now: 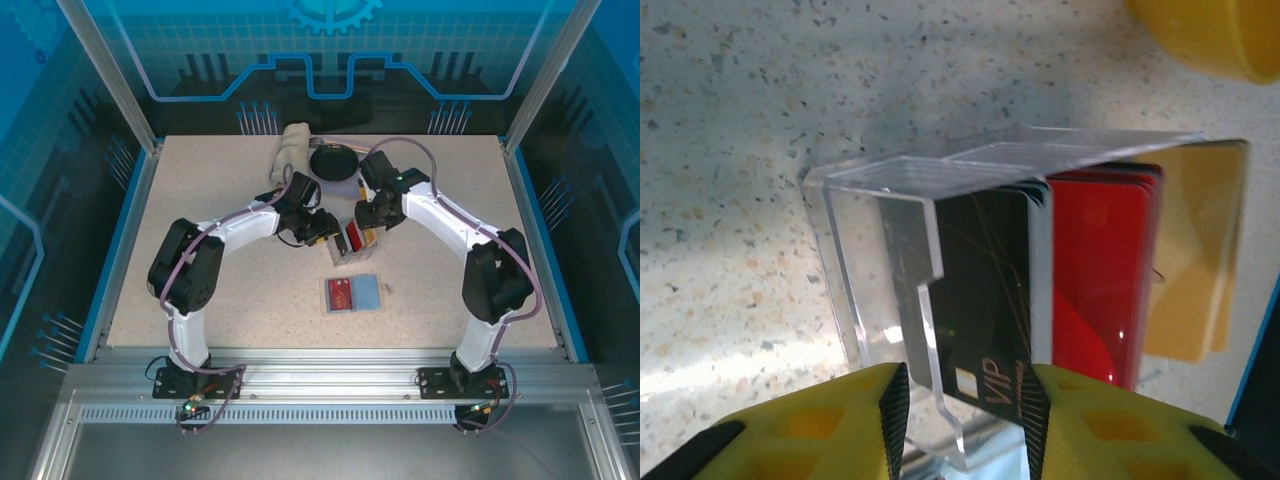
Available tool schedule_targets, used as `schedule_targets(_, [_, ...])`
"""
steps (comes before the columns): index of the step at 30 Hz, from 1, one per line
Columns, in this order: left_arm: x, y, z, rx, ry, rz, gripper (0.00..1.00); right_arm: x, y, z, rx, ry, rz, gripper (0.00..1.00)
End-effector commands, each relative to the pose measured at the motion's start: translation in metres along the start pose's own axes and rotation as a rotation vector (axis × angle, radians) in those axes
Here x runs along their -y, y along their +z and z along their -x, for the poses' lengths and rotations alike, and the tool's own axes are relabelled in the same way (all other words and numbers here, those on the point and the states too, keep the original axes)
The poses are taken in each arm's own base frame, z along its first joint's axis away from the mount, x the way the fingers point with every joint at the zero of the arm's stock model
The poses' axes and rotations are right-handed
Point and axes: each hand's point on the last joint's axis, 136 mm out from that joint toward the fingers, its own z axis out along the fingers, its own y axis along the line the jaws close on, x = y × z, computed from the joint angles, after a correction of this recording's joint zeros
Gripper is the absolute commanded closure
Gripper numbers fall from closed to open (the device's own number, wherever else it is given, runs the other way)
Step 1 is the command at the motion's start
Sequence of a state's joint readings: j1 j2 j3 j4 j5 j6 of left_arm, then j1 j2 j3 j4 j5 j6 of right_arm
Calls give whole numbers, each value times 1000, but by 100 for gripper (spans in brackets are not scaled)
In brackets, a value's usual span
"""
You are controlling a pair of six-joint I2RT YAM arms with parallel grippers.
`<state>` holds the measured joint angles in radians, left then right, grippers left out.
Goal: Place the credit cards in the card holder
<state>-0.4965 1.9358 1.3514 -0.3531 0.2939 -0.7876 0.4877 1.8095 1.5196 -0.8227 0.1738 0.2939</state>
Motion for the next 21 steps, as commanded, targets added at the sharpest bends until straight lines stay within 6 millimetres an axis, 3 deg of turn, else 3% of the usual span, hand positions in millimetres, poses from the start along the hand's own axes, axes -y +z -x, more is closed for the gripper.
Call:
schedule_targets(1, [-10, 10, -3, -45, -53, 56, 62, -1, 0, 0, -29, -43, -34, 54])
schedule_targets(5, [-11, 19, 1, -56, -61, 72, 63, -1, 6, 1, -42, -51, -40, 53])
schedule_targets(15, [-39, 40, -7, -102, -93, 165, 73, 5, 20, -5, -89, -74, -98, 52])
schedule_targets(21, [-44, 40, -13, -113, -83, 184, 76, 9, 27, -6, -102, -90, -142, 52])
